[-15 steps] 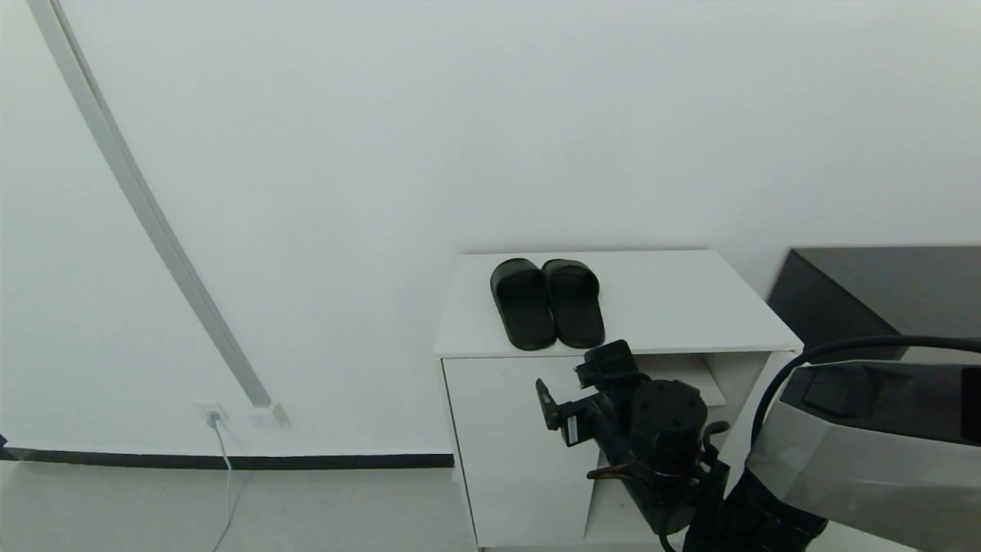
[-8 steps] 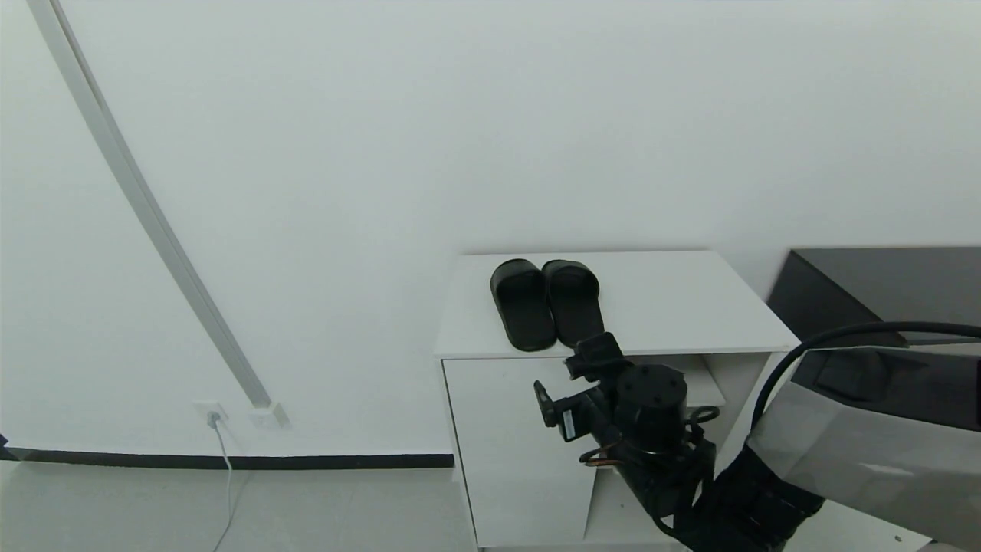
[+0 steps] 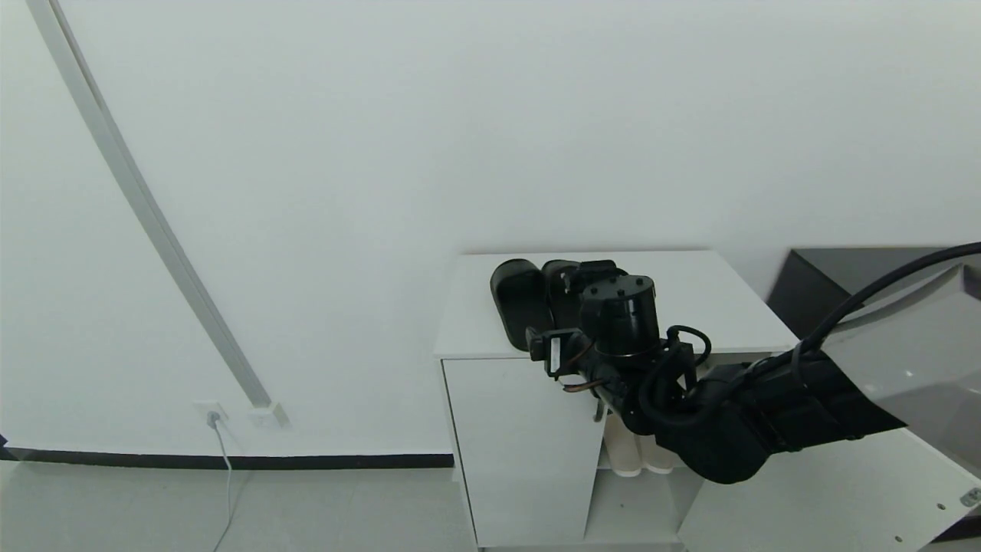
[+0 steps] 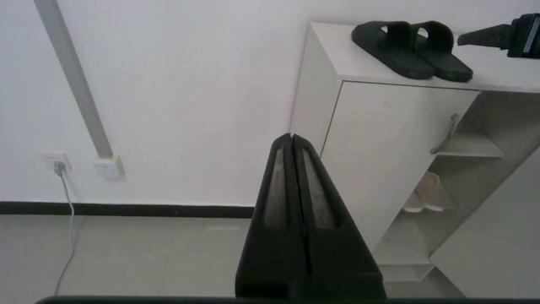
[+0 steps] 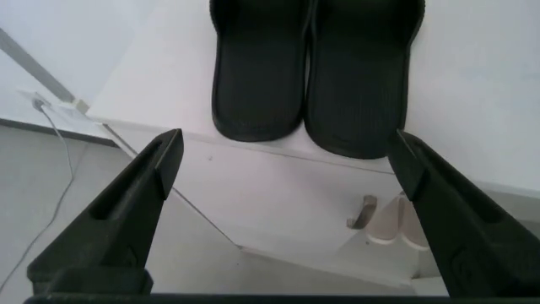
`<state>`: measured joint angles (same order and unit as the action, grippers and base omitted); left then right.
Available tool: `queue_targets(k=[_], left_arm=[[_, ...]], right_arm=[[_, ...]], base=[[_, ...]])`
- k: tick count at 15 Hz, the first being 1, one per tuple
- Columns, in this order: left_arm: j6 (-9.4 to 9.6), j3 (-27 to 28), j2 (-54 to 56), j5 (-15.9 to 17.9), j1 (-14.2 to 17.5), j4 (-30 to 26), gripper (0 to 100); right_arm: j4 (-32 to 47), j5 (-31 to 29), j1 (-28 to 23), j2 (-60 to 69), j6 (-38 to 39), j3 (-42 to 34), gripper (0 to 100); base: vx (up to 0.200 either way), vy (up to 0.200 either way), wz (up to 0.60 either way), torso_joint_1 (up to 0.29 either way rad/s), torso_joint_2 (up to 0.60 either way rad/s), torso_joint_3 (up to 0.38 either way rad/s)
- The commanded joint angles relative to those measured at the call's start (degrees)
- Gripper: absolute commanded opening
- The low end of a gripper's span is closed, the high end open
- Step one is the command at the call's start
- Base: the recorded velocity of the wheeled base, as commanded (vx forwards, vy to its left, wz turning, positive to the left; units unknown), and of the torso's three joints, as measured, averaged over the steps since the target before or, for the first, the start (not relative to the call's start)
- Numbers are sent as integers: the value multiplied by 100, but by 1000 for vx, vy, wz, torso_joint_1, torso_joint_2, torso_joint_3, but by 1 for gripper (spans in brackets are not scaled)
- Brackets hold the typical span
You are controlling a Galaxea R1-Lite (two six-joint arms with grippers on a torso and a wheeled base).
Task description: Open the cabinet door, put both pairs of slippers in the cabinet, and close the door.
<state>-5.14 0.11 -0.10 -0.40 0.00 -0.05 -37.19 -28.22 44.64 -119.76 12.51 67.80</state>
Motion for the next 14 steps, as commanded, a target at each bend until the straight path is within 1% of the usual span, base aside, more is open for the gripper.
queue_targets(k=[1, 2, 7, 11, 12, 14], left_arm=[[-4, 7, -8, 5, 0, -4, 0], [-4, 7, -8, 5, 0, 5, 0], [-4, 7, -8, 5, 0, -4, 0], [-4, 7, -8, 5, 9, -4, 0], [-4, 7, -8, 5, 0, -4, 0], [-4, 7, -8, -4, 0, -4, 0]], right_arm=[[2, -8, 9, 49, 6, 40, 100], [-7, -8, 36, 40, -3, 22, 100], [-306, -26, 80, -74, -82, -162, 100], [-341, -26, 71, -293, -73, -215, 100], [-438, -26, 71, -408, -73, -224, 100], [-930, -17, 71, -715, -196, -224, 100]], base=[[0, 0, 0, 0, 0, 0], [0, 0, 0, 0, 0, 0], [200, 0, 0, -1, -1, 5], [200, 0, 0, 9, 2, 4], [200, 0, 0, 2, 2, 2], [200, 0, 0, -2, 7, 0]])
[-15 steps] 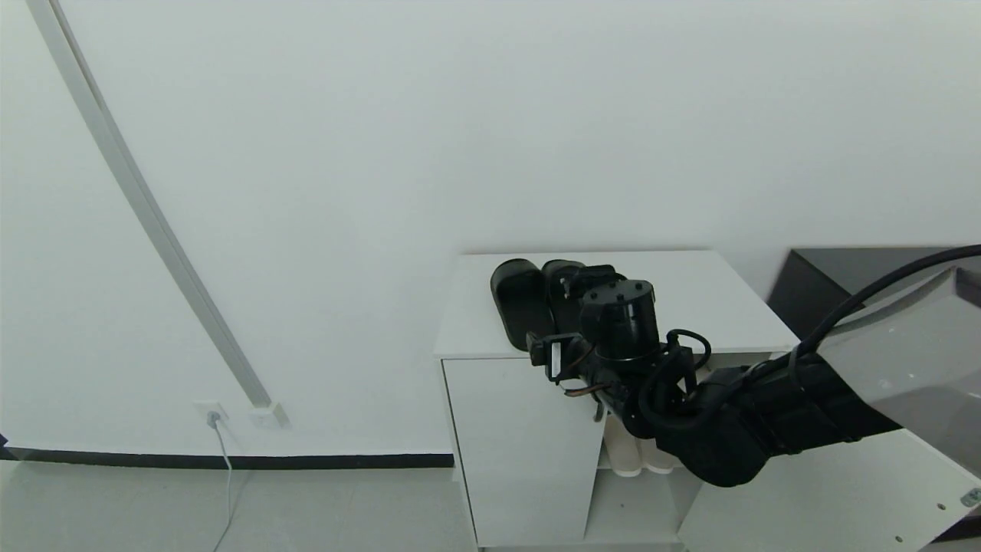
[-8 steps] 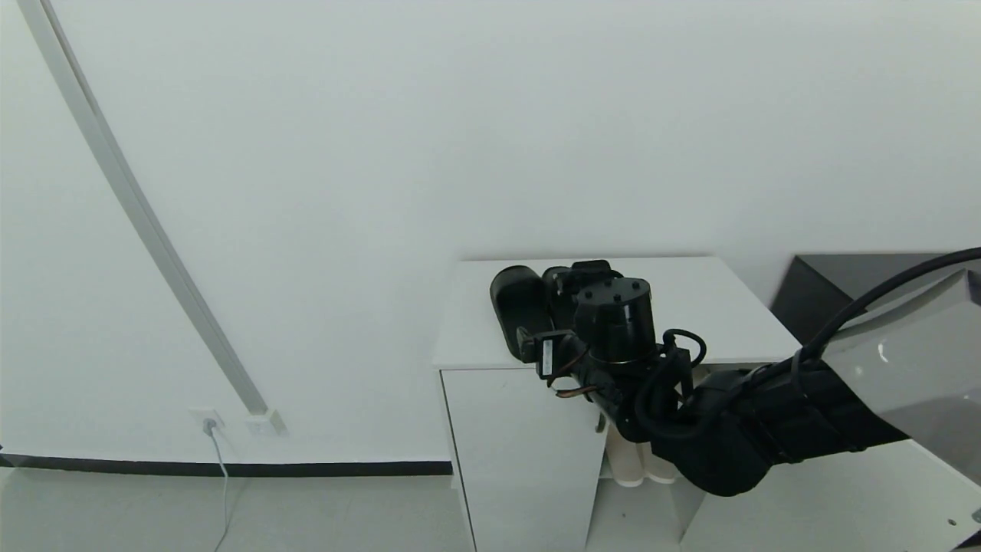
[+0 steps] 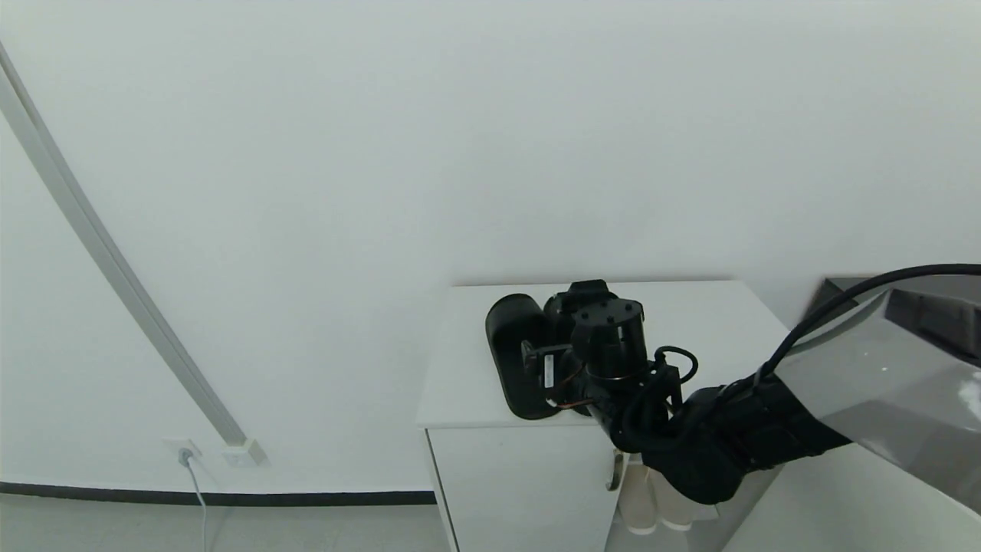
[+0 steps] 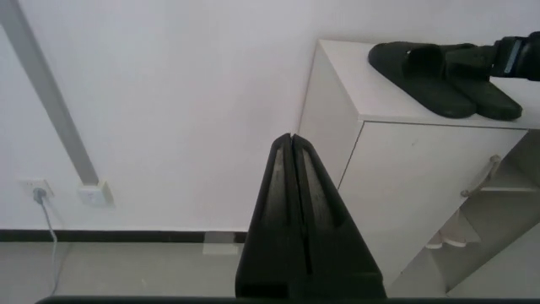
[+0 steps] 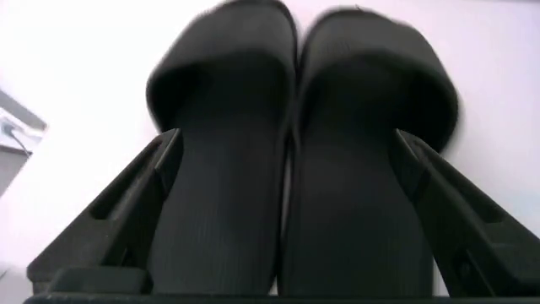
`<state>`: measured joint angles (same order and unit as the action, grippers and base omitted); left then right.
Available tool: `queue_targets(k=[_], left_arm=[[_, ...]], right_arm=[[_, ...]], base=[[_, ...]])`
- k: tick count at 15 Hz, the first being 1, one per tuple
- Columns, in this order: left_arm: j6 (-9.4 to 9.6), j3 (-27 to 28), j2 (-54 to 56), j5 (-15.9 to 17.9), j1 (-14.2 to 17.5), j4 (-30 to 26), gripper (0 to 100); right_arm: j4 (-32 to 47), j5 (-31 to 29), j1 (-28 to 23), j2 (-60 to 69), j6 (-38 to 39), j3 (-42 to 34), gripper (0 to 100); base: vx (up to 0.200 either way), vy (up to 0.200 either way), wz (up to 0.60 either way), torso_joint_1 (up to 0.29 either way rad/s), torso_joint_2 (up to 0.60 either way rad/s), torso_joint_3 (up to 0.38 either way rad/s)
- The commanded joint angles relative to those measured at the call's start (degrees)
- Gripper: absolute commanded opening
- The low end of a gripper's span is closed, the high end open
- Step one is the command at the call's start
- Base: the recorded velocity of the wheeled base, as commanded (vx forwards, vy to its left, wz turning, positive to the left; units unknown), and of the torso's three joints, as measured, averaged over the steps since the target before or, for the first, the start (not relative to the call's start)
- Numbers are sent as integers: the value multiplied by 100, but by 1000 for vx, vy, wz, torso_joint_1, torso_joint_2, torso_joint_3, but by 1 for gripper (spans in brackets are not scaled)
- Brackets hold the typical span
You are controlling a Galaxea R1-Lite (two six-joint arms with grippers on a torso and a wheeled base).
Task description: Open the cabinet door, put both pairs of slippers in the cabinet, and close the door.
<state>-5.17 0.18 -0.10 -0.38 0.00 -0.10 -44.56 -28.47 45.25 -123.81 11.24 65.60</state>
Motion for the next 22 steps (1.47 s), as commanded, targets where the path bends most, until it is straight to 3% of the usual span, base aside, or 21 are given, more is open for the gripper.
queue_targets(k=[1, 7, 12, 17, 18, 22], left_arm=[[-10, -1, 1, -6, 0, 1, 0], [-2, -1, -8, -6, 0, 1, 0], [-2, -1, -8, -6, 0, 1, 0], [-10, -1, 1, -6, 0, 1, 0], [-2, -1, -8, -6, 0, 1, 0], [-2, -1, -8, -6, 0, 1, 0]], right_arm=[[-484, 8, -16, -478, -219, 6, 100], [-633, 52, -289, -1119, -359, 779, 100], [-167, 60, -473, -1462, -447, 1658, 100], [26, 60, -465, -1620, -447, 2001, 100], [26, 60, -465, -1629, -447, 2018, 0], [26, 60, -465, -1629, -447, 2018, 0]], base=[[0, 0, 0, 0, 0, 0], [0, 0, 0, 0, 0, 0], [0, 0, 0, 0, 0, 0], [0, 0, 0, 0, 0, 0], [0, 0, 0, 0, 0, 0], [0, 0, 0, 0, 0, 0]])
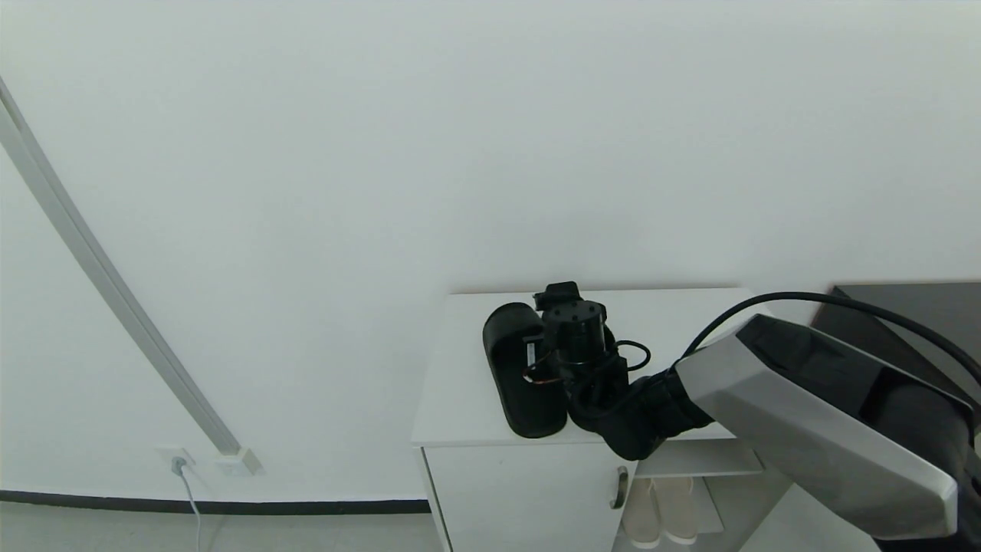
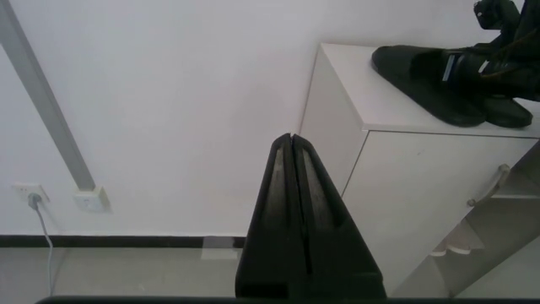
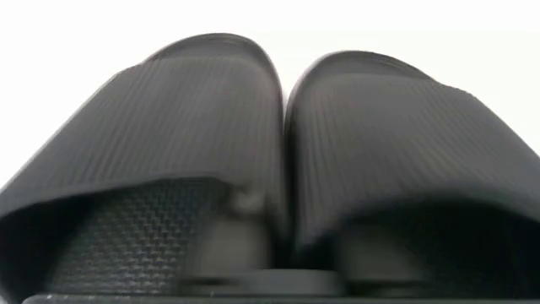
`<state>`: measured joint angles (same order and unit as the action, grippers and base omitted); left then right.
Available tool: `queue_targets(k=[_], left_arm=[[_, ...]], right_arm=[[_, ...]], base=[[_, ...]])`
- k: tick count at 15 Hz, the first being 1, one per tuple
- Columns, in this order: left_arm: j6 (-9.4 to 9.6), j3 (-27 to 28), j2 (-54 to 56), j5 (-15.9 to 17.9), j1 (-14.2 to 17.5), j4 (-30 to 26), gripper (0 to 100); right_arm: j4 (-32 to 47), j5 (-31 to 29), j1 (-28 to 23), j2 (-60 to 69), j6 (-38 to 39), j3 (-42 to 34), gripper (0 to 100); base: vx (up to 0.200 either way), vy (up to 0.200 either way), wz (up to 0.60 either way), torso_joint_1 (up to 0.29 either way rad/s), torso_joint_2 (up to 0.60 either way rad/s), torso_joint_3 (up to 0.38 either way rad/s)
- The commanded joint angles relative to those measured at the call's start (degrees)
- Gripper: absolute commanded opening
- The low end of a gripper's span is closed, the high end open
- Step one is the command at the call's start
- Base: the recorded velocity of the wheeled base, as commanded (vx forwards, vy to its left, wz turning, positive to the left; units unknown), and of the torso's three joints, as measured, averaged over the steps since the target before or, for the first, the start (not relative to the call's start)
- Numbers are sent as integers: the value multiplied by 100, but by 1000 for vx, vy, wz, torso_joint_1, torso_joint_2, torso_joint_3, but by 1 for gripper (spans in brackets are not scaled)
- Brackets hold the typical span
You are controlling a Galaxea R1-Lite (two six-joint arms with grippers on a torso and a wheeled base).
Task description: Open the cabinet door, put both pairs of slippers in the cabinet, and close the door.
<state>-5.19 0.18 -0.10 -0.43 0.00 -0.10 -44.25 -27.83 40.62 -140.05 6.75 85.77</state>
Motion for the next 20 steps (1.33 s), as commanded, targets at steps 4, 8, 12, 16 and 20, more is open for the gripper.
queue_targets(k=[4, 8, 12, 16, 20], left_arm=[[-8, -1, -8, -1, 0, 1, 0], [-8, -1, -8, -1, 0, 1, 0], [-8, -1, -8, -1, 0, 1, 0], [-17, -1, -8, -1, 0, 1, 0], [-26, -1, 1, -10, 9, 10, 0]], right_arm=[[-13, -21, 34, 48, -7, -17, 0], [-40, 59, 139, 1102, -130, -931, 0], [-242, 612, 429, 2702, -245, -2803, 0], [-215, 1175, 570, 3739, -236, -4121, 0], [-207, 1245, 596, 3800, -236, -4288, 0]], base=[[0, 0, 0, 0, 0, 0], [0, 0, 0, 0, 0, 0], [0, 0, 0, 0, 0, 0], [0, 0, 0, 0, 0, 0], [0, 0, 0, 0, 0, 0]])
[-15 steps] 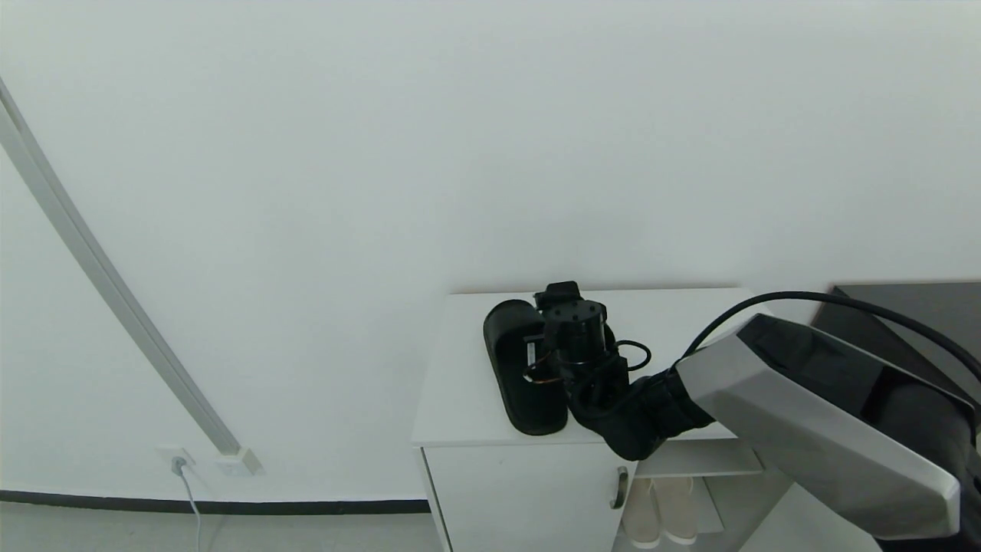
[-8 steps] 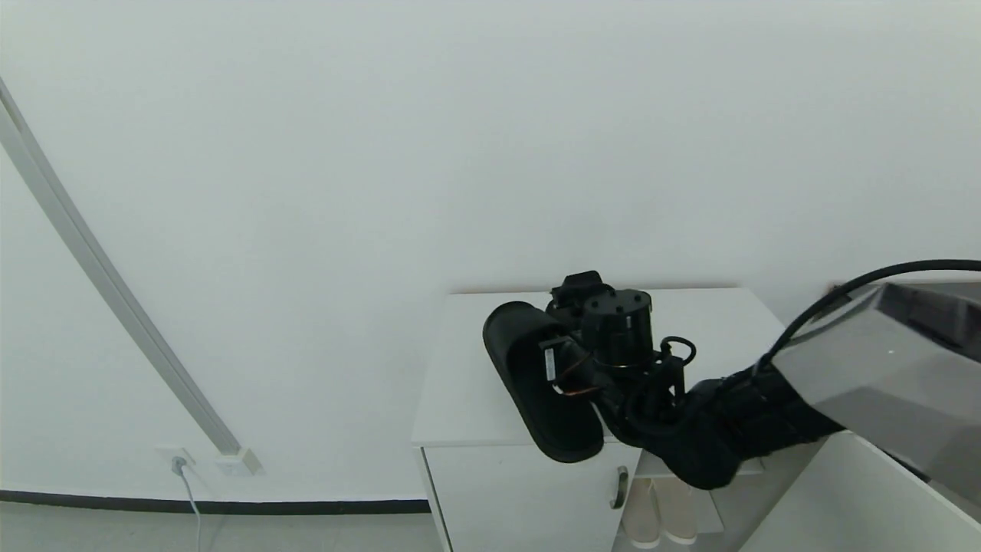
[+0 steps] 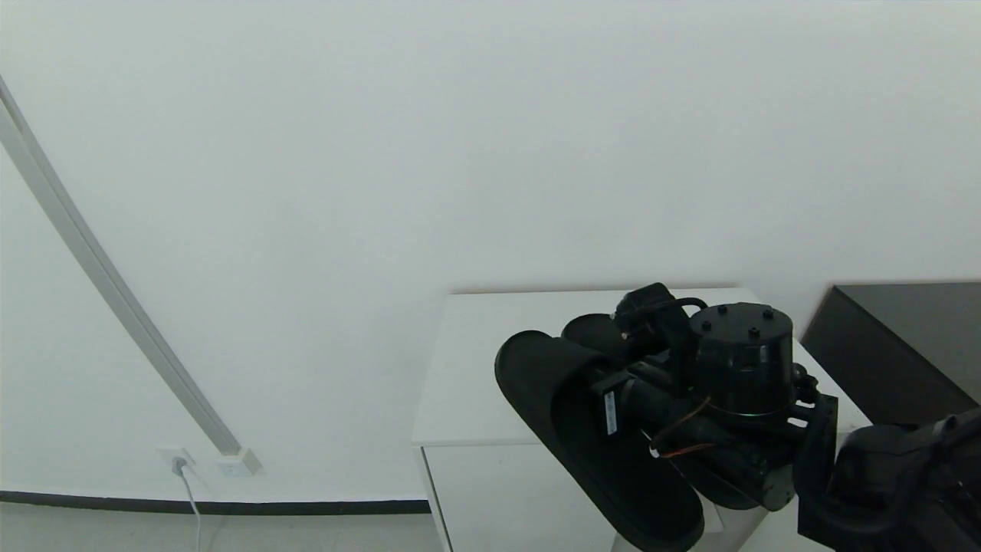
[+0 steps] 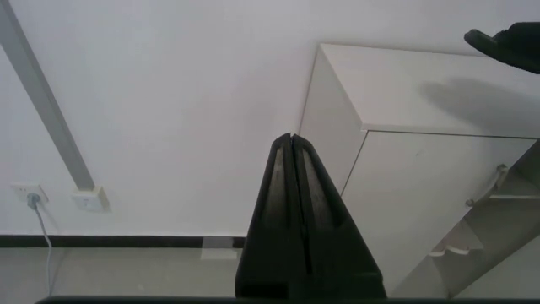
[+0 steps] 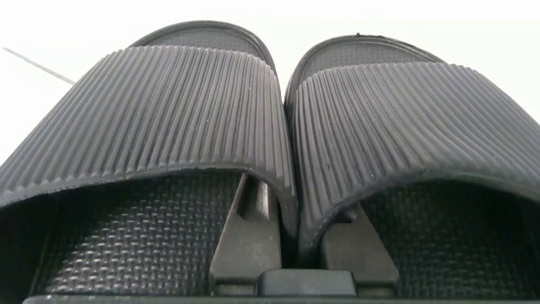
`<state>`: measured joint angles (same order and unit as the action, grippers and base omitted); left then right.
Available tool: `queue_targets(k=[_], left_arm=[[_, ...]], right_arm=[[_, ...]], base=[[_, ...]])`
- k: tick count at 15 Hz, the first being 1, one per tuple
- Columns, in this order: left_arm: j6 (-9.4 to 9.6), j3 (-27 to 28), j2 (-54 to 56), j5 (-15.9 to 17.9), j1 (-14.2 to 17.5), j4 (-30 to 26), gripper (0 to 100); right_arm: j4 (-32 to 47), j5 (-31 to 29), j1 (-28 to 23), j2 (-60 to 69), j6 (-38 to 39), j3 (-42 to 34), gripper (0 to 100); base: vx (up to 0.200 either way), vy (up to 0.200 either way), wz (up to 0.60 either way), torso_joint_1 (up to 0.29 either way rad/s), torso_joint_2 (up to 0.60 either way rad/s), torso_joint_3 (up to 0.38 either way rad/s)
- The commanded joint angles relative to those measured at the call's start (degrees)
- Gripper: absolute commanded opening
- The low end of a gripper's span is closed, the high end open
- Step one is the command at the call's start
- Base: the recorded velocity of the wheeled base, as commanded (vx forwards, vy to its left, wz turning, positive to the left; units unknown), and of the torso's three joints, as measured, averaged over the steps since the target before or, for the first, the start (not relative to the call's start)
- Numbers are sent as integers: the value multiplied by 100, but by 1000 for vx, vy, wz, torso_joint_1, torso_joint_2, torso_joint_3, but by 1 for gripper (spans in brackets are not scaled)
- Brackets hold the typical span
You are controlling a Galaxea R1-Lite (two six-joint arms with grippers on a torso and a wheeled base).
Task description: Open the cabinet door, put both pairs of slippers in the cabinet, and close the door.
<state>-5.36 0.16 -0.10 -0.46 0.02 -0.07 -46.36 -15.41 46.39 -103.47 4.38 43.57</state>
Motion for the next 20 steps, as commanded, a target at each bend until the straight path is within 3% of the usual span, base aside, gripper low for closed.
queue_targets(k=[1, 9, 20], left_arm=[[-9, 2, 1, -6, -2, -1, 0], [-9, 2, -8, 2, 6, -1, 0], [-9, 2, -8, 2, 6, -1, 0]], right_arm=[[4, 12, 37, 134, 2, -85, 0], [-5, -15, 116, 64, 2, -112, 0], [-31, -32, 143, -6, 2, -173, 0]], base=[[0, 0, 0, 0, 0, 0], [0, 0, 0, 0, 0, 0], [-200, 0, 0, 1, 1, 3]])
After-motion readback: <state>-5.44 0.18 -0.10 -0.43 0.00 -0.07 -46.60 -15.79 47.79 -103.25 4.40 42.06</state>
